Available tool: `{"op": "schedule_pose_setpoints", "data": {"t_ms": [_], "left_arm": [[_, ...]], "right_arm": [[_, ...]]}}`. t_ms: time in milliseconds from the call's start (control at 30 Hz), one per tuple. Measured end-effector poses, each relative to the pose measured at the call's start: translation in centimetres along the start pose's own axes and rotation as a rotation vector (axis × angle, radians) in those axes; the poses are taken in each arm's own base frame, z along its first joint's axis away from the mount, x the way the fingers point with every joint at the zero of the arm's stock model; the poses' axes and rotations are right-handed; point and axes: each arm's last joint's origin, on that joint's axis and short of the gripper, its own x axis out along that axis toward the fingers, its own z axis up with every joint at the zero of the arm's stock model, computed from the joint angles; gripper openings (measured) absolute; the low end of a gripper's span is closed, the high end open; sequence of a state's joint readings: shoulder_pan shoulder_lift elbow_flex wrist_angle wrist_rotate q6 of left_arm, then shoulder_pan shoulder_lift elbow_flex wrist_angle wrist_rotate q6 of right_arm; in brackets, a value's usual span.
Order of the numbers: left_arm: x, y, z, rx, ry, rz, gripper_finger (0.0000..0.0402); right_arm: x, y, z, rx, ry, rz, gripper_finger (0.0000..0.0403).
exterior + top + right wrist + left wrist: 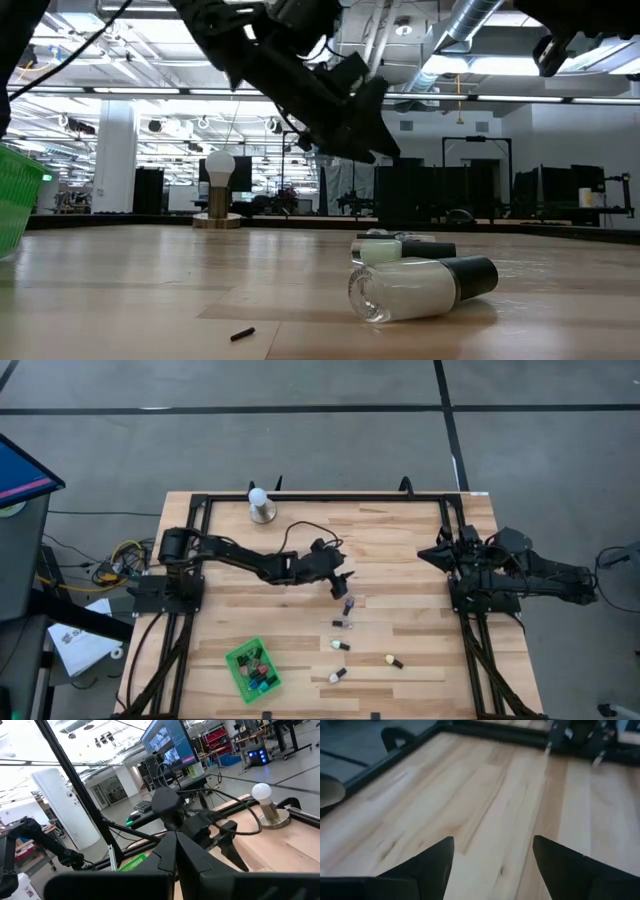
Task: Pick & Place Nail Polish
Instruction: Put the black white nail polish bottle into the green basket
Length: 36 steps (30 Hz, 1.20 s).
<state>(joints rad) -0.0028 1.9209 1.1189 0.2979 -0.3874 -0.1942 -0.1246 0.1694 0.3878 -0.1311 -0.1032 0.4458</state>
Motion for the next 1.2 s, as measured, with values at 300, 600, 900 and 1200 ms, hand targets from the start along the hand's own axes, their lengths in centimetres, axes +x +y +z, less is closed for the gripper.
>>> {"op": "schedule_pose_setpoints", "data": {"t_ms": [300, 600, 900, 1200], "left_arm": [[1.1, -2.3, -3.5, -0.051, 0.099, 0.016, 0.0250], [1.8, -2.9, -5.6, -0.046, 0.147, 0.049, 0.0242], [1.9, -2.6, -6.7, -0.071, 0.234, 0.092, 0.0241], [0.0, -2.3, -6.1, -0.009, 0.326, 0.115, 0.0241]], "right_arm": [[0.0, 0.0, -0.1, 0.000, 0.006, -0.003, 0.0000], [0.0, 0.0, -0.1, -0.002, 0.006, -0.003, 0.0000], [0.0, -0.1, -0.2, 0.000, 0.020, -0.010, 0.0000], [0.0, -0.1, -0.2, -0.005, 0.023, -0.011, 0.0000]]}}
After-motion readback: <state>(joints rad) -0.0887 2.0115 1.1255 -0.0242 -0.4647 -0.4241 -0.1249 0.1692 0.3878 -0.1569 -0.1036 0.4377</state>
